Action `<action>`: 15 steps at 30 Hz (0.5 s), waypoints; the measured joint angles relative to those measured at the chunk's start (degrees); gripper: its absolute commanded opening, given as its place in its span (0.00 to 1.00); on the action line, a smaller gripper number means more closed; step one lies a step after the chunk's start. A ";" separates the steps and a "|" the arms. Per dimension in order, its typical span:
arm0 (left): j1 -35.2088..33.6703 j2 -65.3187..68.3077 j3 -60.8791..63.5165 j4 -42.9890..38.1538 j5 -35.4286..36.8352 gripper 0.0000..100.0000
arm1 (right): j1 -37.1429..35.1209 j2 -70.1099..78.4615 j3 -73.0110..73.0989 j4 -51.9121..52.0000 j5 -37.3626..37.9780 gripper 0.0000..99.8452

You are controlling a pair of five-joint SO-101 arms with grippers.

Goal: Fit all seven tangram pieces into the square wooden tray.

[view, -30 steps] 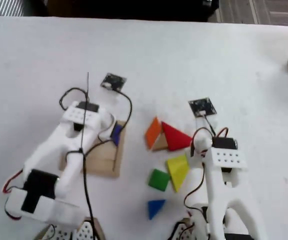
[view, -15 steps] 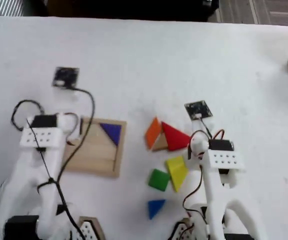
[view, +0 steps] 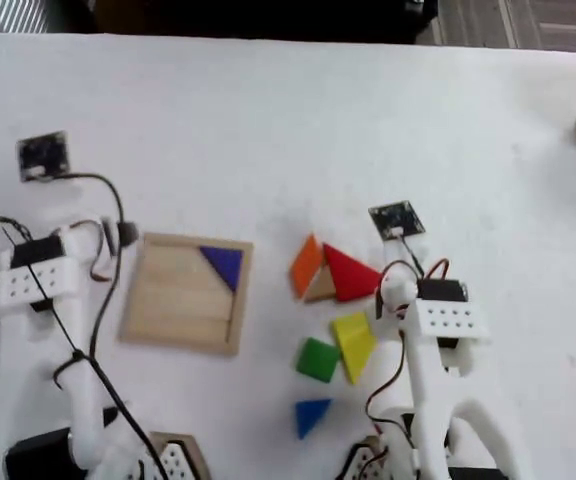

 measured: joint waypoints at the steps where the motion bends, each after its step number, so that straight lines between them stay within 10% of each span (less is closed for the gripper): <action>1: -0.70 -0.26 0.00 0.00 1.32 0.29 | 0.00 0.00 0.00 0.00 0.00 0.02; 15: -1.58 -0.44 0.00 1.14 2.90 0.29 | 0.00 0.00 0.00 0.00 0.00 0.02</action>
